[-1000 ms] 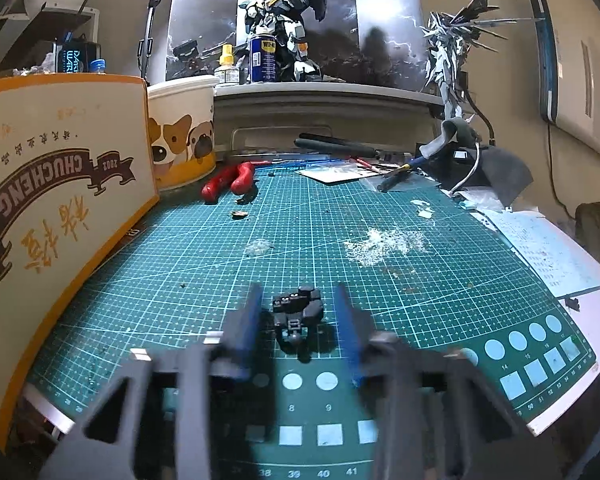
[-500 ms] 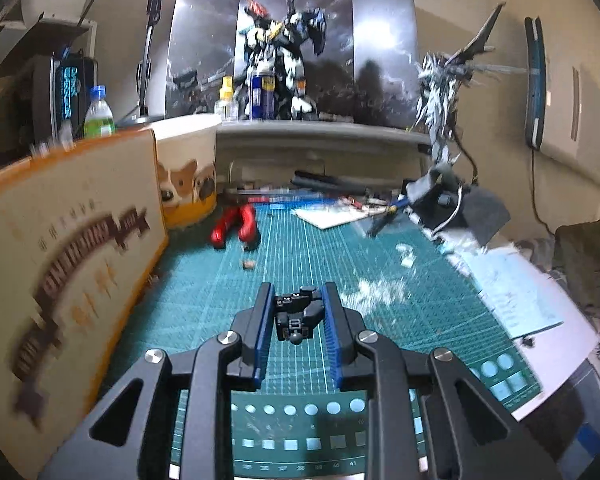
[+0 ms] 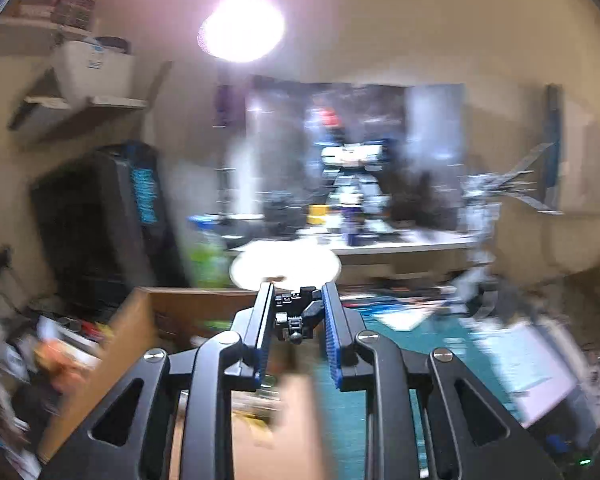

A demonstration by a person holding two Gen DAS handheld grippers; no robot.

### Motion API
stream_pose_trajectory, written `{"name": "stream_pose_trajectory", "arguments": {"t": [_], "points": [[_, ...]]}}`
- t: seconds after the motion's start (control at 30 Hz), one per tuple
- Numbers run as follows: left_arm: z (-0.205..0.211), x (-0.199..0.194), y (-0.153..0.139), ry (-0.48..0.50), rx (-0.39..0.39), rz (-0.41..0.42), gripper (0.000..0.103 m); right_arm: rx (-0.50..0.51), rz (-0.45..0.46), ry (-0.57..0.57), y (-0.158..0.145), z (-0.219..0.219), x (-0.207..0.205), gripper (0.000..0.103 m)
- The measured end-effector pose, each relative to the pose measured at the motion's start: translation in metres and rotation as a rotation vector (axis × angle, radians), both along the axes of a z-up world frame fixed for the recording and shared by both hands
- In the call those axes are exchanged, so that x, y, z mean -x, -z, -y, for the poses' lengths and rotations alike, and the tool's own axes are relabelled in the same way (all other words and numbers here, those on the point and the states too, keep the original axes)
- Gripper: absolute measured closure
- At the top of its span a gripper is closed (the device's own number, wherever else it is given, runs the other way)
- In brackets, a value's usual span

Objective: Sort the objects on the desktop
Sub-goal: 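Lift the black part with the left gripper over the cardboard box, then lower the black part into the box beside the bottles and open the left gripper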

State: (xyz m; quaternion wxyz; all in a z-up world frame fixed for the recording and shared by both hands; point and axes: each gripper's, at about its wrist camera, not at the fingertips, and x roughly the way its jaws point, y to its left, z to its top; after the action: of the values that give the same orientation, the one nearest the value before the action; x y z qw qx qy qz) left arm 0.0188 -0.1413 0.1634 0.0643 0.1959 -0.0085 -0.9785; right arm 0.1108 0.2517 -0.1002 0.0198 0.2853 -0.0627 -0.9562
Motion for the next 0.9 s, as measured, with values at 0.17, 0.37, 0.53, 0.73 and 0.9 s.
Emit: {"name": "stream_pose_trajectory", "arguments": {"t": [0.17, 0.37, 0.53, 0.73, 0.9], "points": [[0.061, 0.049, 0.011, -0.081, 0.039, 0.166, 0.079, 0.029, 0.006, 0.001, 0.004, -0.004, 0.000, 0.012], [0.084, 0.106, 0.073, -0.092, 0.069, 0.403, 0.079, 0.017, 0.000, 0.007, 0.003, -0.005, 0.000, 0.012], [0.100, 0.153, 0.131, -0.119, -0.021, 0.591, 0.079, 0.009, -0.001, 0.012, 0.001, -0.005, 0.001, 0.012], [0.113, 0.185, 0.178, -0.135, -0.076, 0.704, 0.079, -0.036, -0.018, 0.017, -0.004, -0.002, -0.002, 0.012], [0.118, 0.192, 0.203, -0.138, -0.109, 0.753, 0.079, -0.038, -0.012, 0.037, -0.005, -0.008, 0.001, 0.012]]}}
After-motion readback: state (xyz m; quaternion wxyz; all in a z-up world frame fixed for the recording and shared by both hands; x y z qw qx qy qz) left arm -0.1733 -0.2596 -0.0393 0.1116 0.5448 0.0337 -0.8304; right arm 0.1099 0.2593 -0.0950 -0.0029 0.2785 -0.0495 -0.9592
